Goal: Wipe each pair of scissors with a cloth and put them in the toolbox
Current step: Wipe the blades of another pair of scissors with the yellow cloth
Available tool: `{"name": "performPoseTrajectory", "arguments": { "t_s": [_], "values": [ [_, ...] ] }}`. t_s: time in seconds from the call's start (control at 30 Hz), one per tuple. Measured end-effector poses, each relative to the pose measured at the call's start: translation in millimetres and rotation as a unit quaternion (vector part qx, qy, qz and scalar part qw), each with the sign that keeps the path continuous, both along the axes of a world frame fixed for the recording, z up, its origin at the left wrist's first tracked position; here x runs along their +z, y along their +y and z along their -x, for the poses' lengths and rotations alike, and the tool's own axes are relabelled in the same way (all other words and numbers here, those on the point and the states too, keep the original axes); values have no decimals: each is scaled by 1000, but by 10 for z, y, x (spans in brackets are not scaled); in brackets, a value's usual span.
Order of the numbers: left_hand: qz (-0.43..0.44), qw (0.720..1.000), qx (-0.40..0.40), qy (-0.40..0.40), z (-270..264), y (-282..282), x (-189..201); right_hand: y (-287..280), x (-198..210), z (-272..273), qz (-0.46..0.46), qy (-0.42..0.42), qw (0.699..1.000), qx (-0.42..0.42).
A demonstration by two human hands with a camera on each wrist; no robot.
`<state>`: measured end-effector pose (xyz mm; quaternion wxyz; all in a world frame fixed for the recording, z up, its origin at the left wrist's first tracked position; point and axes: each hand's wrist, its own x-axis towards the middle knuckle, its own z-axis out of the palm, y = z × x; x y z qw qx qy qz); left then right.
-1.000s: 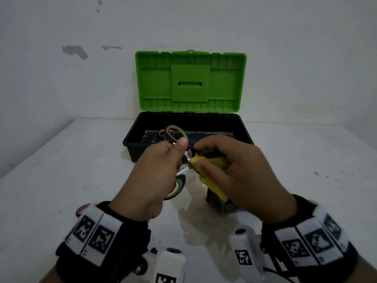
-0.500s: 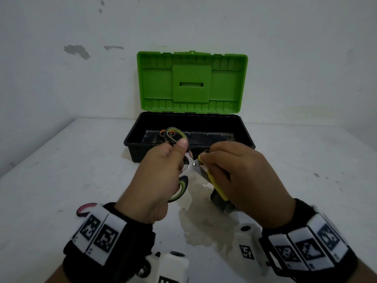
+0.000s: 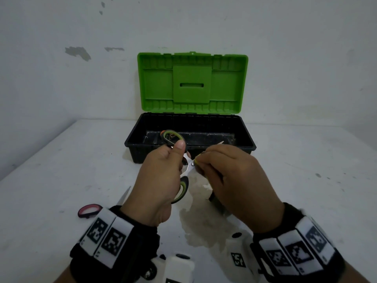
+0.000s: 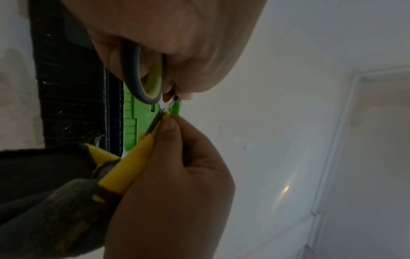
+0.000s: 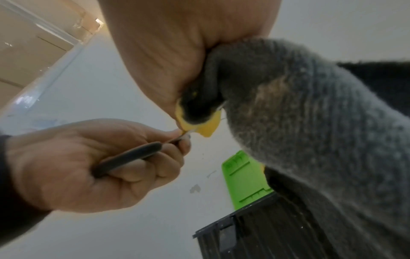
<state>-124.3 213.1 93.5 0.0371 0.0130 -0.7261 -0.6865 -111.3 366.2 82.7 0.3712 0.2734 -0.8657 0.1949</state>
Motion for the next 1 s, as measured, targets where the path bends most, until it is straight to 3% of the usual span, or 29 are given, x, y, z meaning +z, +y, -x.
{"name": "performPoseTrajectory", "arguments": {
  "t_s": [0.27, 0.47, 1.0],
  "values": [
    [-52, 998, -25, -35, 15, -23, -18, -15, -10, -79, -67, 13, 997, 26],
    [-51, 998, -11, -36, 39, -13, -23, 163, 26, 35, 28, -2, 999, -18],
    [-35, 999, -26, -17, 13, -23, 0, 158, -20, 67, 57, -11, 998, -28]
  ]
}}
